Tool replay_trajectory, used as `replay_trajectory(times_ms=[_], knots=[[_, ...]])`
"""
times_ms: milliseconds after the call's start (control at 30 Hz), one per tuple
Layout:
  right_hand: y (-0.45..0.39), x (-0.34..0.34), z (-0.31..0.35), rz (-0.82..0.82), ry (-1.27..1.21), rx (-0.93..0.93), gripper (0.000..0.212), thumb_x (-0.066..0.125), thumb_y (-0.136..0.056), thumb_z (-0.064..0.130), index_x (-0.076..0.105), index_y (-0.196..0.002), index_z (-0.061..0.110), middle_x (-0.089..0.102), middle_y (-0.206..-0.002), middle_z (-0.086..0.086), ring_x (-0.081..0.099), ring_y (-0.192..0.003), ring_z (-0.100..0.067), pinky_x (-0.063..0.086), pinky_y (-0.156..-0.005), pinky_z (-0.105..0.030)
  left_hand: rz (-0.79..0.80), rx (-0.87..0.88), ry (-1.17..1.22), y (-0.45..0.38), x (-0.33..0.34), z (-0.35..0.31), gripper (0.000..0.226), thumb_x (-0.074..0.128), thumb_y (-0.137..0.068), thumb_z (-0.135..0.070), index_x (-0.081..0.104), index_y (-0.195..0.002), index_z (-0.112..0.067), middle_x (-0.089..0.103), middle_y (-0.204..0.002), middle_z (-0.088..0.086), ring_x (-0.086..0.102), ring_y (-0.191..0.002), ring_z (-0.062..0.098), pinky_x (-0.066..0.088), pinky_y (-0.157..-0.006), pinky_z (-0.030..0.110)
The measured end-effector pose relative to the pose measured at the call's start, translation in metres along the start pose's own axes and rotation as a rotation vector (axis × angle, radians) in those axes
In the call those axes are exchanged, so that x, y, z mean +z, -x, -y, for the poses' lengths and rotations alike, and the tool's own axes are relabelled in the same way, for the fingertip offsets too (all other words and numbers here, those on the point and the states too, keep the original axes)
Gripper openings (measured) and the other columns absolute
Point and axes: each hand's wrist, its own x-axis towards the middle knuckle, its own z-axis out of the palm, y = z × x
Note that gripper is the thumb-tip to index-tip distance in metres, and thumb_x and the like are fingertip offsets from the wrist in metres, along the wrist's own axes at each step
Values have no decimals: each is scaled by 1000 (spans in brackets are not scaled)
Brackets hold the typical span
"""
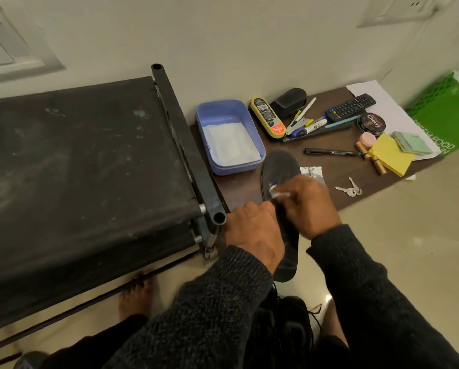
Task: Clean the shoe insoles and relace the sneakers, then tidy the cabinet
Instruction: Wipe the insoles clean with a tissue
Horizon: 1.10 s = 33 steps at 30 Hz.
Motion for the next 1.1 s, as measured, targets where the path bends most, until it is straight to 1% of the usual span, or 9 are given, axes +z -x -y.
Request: replay_trajectory(times_ms=[133, 267, 400, 533, 600, 767, 933, 1000, 1100], knots=[[10, -1, 4, 112, 64, -130, 22, 69, -92, 15, 77, -112, 16, 62, -108, -5, 59, -96, -16, 35, -84, -15, 3, -21, 10, -3, -1, 2, 34, 55, -97, -23, 48, -130, -19, 54, -128, 9, 54, -118, 30, 43, -90, 39], [5, 3, 3, 53, 69, -127, 14, 72, -90, 13, 79, -102, 10, 65, -105, -5, 59, -92, -14, 34, -81, -9, -19, -18, 11, -5, -1, -2, 31, 55, -97, -23, 50, -128, -20, 56, -124, 7, 57, -115, 28, 43, -85, 39], [-4, 13, 11, -51, 118, -106, 8, 68, -89, 4, 75, -88, 6, 67, -95, -10, 63, -85, -23, 48, -75, -27, -39, -15, -7, -6, -2, -2, 32, 52, -97, -20, 51, -128, -20, 56, -126, 9, 57, -117, 30, 44, -86, 39], [-43, 10, 9, -31, 133, 20, 22, 62, -94, 10, 73, -113, 13, 68, -114, -14, 62, -107, -30, 49, -93, -39, -50, -13, -20, -5, 0, -2, 30, 52, -97, -21, 51, -127, -19, 57, -127, 9, 57, -117, 31, 43, -83, 38], [-44, 4, 9, 44, 139, 30, 23, 64, -94, 10, 75, -114, 14, 70, -117, -14, 63, -109, -28, 48, -97, -37, -48, -9, -22, -5, 0, -2, 30, 53, -97, -21, 52, -127, -19, 57, -126, 9, 57, -116, 30, 39, -79, 37], [18, -8, 9, 151, 136, -125, 12, 68, -90, 5, 76, -97, 10, 67, -103, -12, 64, -92, -25, 45, -79, -25, -52, -17, 13, -7, -1, -1, 32, 52, -97, -20, 51, -128, -20, 56, -127, 9, 56, -118, 30, 43, -86, 37], [-60, 1, 9, 106, 97, 56, 18, 63, -94, 9, 76, -106, 13, 69, -112, -11, 63, -106, -24, 49, -96, -34, -69, -14, 9, -5, -1, -1, 32, 52, -98, -20, 52, -129, -18, 56, -127, 10, 57, -116, 30, 42, -80, 36], [-58, 0, 12, 100, 102, 46, 17, 64, -94, 9, 77, -105, 12, 70, -113, -9, 63, -105, -23, 45, -92, -28, -75, -13, 5, -3, 0, 0, 31, 52, -97, -20, 52, -128, -18, 57, -125, 9, 58, -114, 30, 37, -75, 35], [-3, -7, 14, 100, 119, -90, 11, 67, -89, 2, 76, -90, 7, 69, -98, -12, 65, -90, -27, 42, -78, -25, -84, -16, -12, -2, 0, -2, 31, 51, -96, -19, 52, -127, -19, 57, -123, 8, 58, -113, 28, 34, -73, 34]])
